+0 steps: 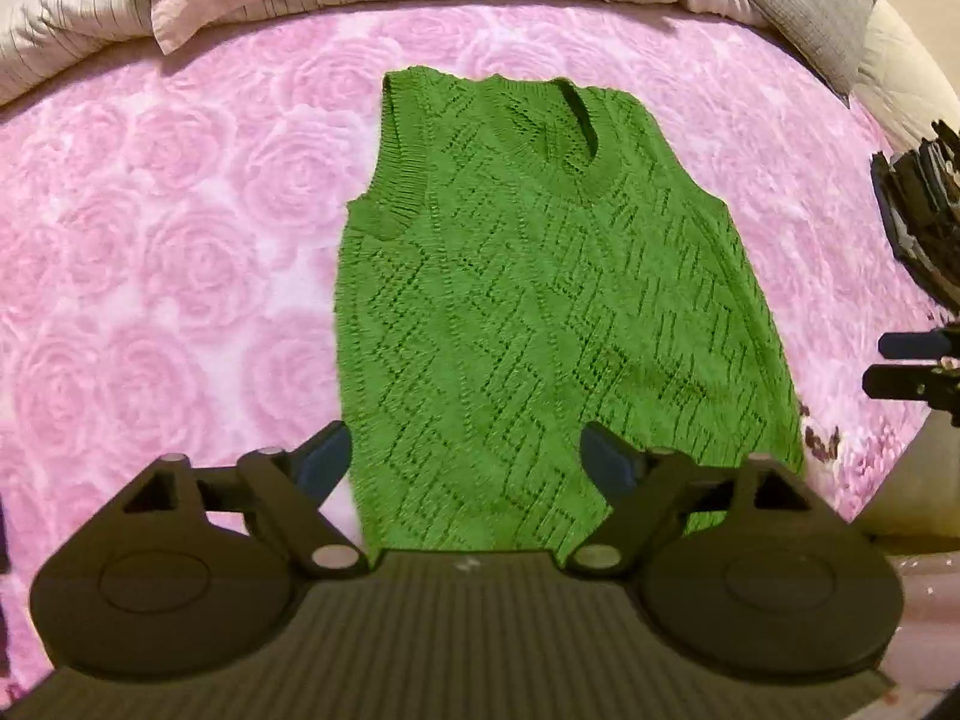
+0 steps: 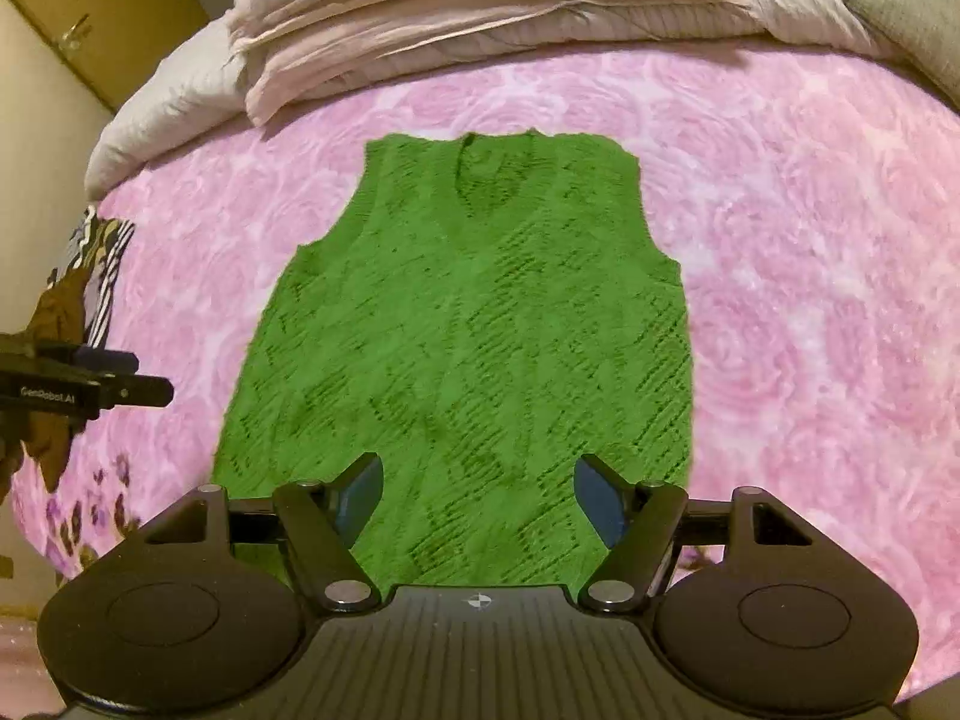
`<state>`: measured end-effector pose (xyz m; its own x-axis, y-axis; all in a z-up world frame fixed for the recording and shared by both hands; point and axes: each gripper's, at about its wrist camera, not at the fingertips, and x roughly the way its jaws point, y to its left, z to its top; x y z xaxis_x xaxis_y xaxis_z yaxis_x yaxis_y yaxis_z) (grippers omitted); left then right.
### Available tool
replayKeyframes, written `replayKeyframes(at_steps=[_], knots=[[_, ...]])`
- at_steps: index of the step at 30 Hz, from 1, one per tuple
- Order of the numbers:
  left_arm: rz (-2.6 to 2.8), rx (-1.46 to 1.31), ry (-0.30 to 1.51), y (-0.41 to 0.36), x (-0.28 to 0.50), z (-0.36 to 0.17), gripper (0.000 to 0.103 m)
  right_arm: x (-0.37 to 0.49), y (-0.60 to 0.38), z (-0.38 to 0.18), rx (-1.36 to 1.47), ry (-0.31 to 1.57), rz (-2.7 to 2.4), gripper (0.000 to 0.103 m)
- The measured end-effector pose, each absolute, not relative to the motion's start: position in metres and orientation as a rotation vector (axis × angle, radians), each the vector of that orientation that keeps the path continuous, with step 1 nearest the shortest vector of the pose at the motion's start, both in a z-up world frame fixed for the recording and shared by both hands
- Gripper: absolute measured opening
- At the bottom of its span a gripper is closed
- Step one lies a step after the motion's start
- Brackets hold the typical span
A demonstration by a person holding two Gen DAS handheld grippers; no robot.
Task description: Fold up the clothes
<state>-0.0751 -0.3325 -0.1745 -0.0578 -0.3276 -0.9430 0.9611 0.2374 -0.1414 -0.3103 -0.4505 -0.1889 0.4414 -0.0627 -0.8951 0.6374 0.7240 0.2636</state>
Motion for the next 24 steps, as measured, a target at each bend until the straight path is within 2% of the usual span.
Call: replayKeyframes(at_steps=[7,24], knots=[[-1.204,0.758,1.115,-0.322,-0.069,-0.163,0.09,-0.294,-0.427,-0.176,0.613,1.043,-0.476,0.068],[-1.252,0.811,1.073,-0.33,-0.061,-0.164,0.092,-0.282,-0.429,-0.178,0.574,1.094,-0.457,0.068]])
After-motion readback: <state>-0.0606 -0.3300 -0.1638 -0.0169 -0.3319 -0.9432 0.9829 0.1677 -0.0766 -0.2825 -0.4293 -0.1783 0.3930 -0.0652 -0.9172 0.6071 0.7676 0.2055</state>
